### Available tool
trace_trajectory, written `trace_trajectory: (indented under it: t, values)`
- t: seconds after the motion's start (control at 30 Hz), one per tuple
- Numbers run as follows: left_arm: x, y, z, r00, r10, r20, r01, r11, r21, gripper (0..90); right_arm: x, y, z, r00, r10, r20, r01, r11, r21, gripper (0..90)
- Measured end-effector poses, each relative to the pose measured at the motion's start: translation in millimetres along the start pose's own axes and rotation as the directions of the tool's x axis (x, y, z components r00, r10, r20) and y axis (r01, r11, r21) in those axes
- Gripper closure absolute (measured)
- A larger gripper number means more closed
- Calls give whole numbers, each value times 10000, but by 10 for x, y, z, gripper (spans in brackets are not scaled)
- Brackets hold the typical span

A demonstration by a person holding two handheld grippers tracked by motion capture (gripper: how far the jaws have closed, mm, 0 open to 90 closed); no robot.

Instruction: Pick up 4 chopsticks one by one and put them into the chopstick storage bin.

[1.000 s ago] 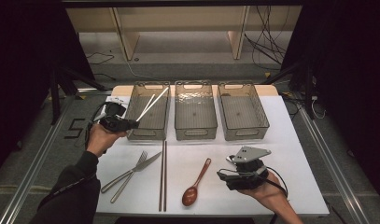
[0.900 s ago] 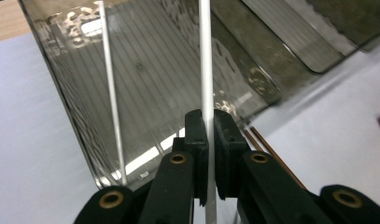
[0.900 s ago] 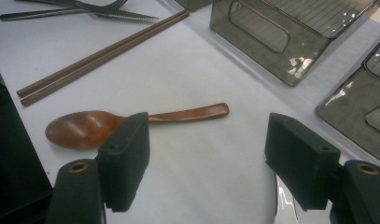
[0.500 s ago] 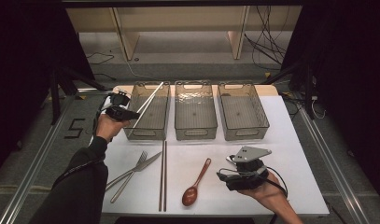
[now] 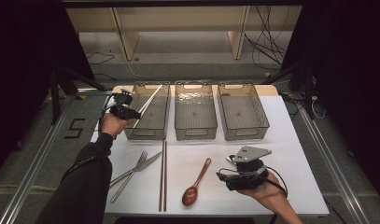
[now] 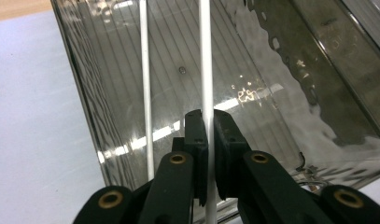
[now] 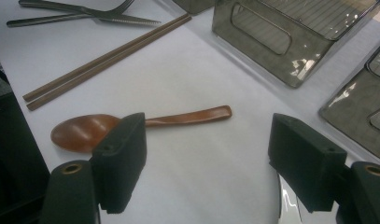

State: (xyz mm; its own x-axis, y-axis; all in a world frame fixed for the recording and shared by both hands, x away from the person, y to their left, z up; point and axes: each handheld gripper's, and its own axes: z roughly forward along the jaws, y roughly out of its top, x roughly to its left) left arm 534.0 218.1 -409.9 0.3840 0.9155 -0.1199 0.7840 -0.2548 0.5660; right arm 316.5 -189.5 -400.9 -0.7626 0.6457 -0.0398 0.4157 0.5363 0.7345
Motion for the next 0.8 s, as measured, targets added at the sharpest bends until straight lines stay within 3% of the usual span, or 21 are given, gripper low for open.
trace_trajectory:
  t: [0.3,0.37,0.53,0.8]
  values:
    - [-17,18,66,10000,-15,-39,15,10000,95,837,4,1,3,10000,-65,-60,65,10000,30,290]
    - [-22,19,62,9999,-134,-6,134,9998,-129,758,6,1,3,10000,-60,-76,60,10000,39,290]
    - [-71,29,1,10000,55,-3,-56,9998,-212,549,9,2,3,9999,-76,-94,76,10000,36,290]
    - [-158,-35,-229,9978,-39,666,80,9981,-611,396,10,5,-2,9999,-69,-86,69,10000,23,290]
